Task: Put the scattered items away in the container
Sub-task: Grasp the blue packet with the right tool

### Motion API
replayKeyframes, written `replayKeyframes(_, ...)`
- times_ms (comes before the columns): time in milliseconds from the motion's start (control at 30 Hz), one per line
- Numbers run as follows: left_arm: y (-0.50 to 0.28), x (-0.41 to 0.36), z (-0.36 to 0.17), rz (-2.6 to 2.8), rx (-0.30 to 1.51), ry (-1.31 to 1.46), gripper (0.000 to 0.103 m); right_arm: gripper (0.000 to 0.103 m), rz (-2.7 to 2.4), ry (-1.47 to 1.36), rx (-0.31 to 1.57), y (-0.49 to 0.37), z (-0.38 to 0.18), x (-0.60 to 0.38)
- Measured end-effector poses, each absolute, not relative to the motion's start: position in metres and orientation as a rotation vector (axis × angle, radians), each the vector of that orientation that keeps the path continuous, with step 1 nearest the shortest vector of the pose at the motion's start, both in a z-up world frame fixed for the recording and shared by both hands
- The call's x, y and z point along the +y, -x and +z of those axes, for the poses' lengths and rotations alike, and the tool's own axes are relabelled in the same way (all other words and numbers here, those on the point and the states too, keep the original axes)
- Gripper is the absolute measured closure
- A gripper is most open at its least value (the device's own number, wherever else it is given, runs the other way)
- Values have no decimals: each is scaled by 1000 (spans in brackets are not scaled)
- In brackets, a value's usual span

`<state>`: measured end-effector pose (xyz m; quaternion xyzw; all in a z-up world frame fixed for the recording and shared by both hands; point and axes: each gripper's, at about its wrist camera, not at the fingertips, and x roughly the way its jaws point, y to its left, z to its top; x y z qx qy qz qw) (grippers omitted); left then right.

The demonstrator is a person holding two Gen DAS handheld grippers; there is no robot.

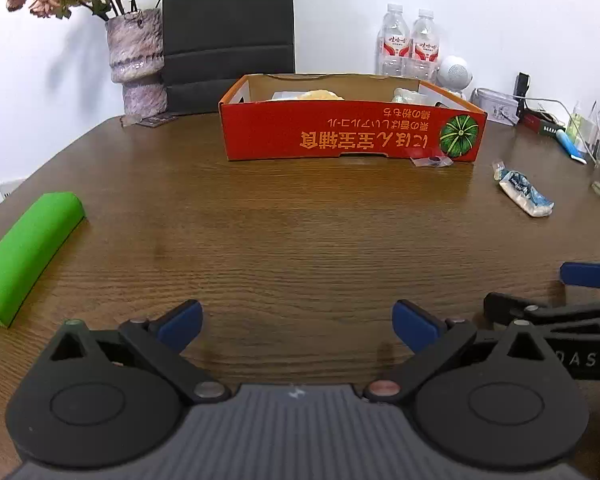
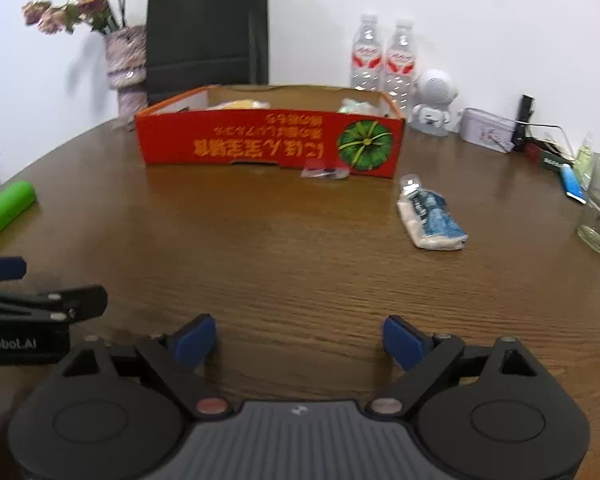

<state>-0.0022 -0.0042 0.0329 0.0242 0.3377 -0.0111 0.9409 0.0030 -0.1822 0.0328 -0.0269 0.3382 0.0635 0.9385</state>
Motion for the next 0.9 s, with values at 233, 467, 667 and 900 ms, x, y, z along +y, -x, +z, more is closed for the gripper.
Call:
replayKeyframes(233, -37, -17, 59, -181, 605, -14, 0, 19, 38, 22, 607, -51, 69, -226)
replayKeyframes(467, -141, -91, 64, -317, 635, -28, 7, 78, 7, 49, 746, -138, 43, -265)
replayKeyframes(667, -192, -122, 32, -240, 695, -4, 10, 96, 42, -96, 723, -127, 42, -292)
replayKeyframes(900, -209, -143, 23, -144, 732, -23, 19, 97, 56, -186, 713, -120, 43, -302)
